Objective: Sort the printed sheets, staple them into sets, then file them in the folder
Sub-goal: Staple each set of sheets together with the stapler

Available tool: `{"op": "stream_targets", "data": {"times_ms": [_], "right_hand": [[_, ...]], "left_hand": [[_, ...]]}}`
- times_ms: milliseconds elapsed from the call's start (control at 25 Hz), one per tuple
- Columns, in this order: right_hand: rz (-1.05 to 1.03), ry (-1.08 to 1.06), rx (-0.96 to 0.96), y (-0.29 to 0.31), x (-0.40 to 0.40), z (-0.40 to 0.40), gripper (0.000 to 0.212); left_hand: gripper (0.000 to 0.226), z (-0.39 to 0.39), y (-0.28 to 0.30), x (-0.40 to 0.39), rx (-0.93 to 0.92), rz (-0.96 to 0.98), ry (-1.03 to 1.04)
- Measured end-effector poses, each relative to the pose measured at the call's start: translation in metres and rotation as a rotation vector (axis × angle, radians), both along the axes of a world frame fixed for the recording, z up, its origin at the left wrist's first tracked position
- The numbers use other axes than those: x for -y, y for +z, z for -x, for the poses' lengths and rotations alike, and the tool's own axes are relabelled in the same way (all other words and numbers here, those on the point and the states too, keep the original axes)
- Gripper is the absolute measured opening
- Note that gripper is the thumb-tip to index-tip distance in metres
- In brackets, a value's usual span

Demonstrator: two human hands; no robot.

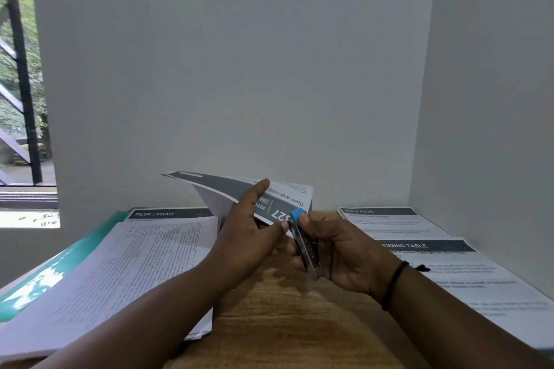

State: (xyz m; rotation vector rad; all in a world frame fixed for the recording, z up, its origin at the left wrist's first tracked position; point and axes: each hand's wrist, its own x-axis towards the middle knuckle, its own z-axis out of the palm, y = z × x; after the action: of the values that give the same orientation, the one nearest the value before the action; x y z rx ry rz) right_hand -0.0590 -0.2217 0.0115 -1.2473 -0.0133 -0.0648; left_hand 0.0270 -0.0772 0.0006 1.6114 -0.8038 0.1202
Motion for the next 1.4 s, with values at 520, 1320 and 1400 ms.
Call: {"op": "stream_targets", "data": {"times_ms": [520,1320,1400], "right_hand": [[0.021,-0.039,0.055,-0.005,-0.003,-0.004,0.033],[-0.041,-0.067,0.025,0.006,0.010,-0.001,0.024],[-0.149,-0.180,0.020,0.007,0.029,-0.004,0.027]], "left_hand": [[0.074,-0.004,-0.009,0.002,0.098,0.054,-0.028],[0.065,0.002,0.009,-0.009,0.117,0.206,-0.065],[0.053,-0.002,0.024,-0.020,0.008,0.353,-0.113]]}}
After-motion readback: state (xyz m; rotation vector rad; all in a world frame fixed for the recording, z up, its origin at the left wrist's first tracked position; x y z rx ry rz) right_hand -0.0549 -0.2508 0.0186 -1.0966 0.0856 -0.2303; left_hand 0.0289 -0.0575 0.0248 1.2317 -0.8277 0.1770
